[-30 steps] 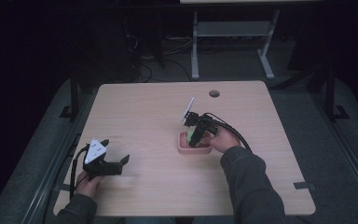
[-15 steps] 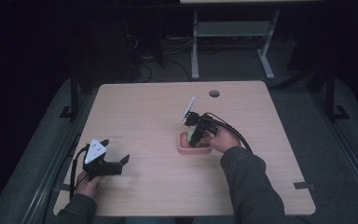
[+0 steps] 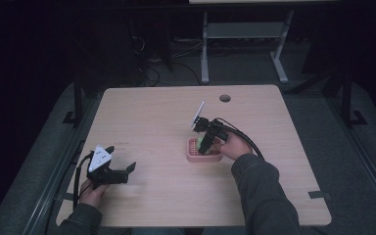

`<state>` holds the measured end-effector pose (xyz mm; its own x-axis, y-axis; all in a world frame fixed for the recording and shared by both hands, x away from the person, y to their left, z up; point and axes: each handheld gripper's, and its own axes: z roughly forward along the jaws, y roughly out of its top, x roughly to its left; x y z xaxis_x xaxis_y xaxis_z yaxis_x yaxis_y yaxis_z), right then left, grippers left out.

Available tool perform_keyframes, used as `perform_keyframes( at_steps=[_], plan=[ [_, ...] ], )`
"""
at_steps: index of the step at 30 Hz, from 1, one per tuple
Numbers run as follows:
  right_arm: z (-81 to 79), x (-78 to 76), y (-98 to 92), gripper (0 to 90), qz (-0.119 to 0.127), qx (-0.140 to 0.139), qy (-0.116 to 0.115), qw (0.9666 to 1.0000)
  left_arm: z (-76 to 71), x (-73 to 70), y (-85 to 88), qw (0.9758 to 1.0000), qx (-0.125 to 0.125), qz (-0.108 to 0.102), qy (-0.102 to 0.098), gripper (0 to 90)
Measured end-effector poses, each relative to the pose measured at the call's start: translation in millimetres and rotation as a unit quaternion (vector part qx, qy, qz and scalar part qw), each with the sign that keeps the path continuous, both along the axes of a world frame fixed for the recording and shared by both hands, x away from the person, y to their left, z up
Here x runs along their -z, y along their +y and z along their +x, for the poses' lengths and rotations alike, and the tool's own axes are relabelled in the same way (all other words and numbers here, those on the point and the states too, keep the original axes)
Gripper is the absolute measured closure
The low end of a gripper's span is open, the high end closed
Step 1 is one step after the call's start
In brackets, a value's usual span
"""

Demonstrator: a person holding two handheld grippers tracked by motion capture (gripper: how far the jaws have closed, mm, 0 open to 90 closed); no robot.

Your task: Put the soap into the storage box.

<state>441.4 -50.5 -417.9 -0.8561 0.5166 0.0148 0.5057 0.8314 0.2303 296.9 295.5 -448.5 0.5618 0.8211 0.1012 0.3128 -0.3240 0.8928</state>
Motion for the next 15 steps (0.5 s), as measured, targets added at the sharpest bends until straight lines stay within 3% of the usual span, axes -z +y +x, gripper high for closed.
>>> perform_keyframes(
  at_steps=[15],
  plan=[
    [-2.7, -8.2, -1.1, 25.6, 0.009, 0.0, -0.009, 0.9999, 0.3, 0.3, -0.7, 1.0, -0.001, 0.0, -0.001, 0.0]
  ],
)
